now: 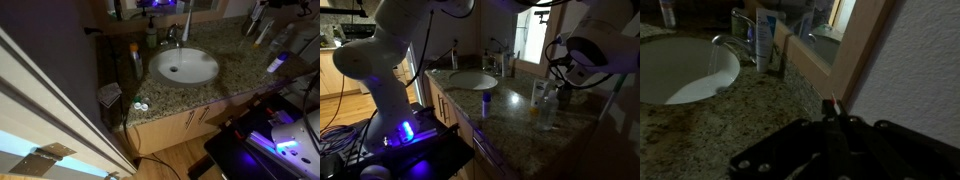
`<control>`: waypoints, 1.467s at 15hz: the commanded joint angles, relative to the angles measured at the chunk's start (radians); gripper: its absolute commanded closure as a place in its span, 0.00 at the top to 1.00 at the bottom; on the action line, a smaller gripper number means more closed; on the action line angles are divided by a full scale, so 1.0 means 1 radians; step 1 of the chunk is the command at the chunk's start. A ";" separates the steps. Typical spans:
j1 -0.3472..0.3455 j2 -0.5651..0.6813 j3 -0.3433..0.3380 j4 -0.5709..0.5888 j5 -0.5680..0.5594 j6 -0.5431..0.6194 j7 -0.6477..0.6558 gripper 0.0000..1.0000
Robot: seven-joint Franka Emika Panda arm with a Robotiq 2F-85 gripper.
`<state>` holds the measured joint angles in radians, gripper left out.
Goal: Put the toothpaste in the metal cup
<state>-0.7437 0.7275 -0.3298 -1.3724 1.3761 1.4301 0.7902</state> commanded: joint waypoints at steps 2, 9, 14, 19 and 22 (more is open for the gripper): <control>-0.044 0.067 0.040 0.070 0.045 0.025 0.010 0.01; -0.059 0.113 0.033 0.105 -0.001 0.038 0.054 0.29; -0.021 0.043 -0.012 0.117 -0.209 0.041 0.076 0.63; 0.037 -0.148 -0.064 0.077 -0.450 0.012 0.012 0.96; 0.078 -0.289 -0.063 0.029 -0.573 -0.063 -0.068 1.00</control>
<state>-0.7201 0.5843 -0.3765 -1.2425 0.9060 1.4113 0.8056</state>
